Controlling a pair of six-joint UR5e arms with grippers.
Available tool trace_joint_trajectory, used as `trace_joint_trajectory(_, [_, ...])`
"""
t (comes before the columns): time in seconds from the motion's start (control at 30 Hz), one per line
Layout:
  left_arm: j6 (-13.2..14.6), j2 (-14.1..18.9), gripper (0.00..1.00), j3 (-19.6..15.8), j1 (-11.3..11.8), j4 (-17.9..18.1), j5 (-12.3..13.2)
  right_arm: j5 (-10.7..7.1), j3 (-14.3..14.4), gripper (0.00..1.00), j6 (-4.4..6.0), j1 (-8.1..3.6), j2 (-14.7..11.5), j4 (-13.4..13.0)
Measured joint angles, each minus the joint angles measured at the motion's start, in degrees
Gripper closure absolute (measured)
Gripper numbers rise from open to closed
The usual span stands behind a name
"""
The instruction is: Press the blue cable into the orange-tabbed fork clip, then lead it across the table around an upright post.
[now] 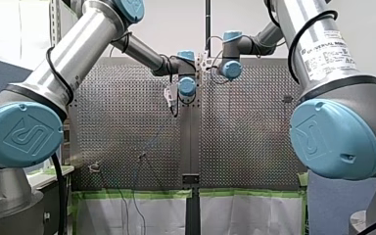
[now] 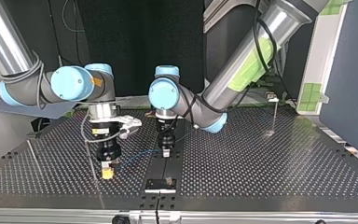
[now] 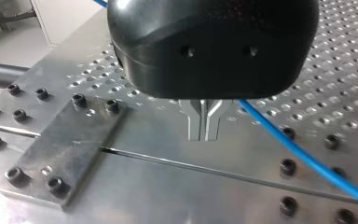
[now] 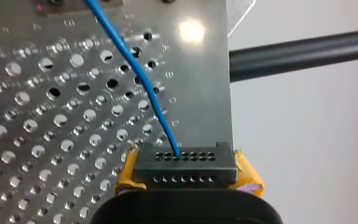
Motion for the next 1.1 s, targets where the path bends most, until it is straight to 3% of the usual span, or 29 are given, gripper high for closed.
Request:
trace_joint_trajectory(0.2, [-0.09, -0.01, 1.0, 2.42, -0.12, -1.8, 0.85, 0.15, -0.03, 1.0, 0.2, -0.45, -0.19, 0.46])
trace_joint_trajectory(0.43, [-0.67, -0.02, 1.0, 5.6, -0.3, -3.6, 2.2, 0.75, -0.04, 1.0, 0.42, -1.83, -0.51, 1.18])
trace_joint_trajectory(1.1, [-1.55, -0.06, 1.0, 9.42, -0.79, -5.68, 3.8, 1.78, -0.02, 1.0, 1.03, -4.76, -2.95, 3.1])
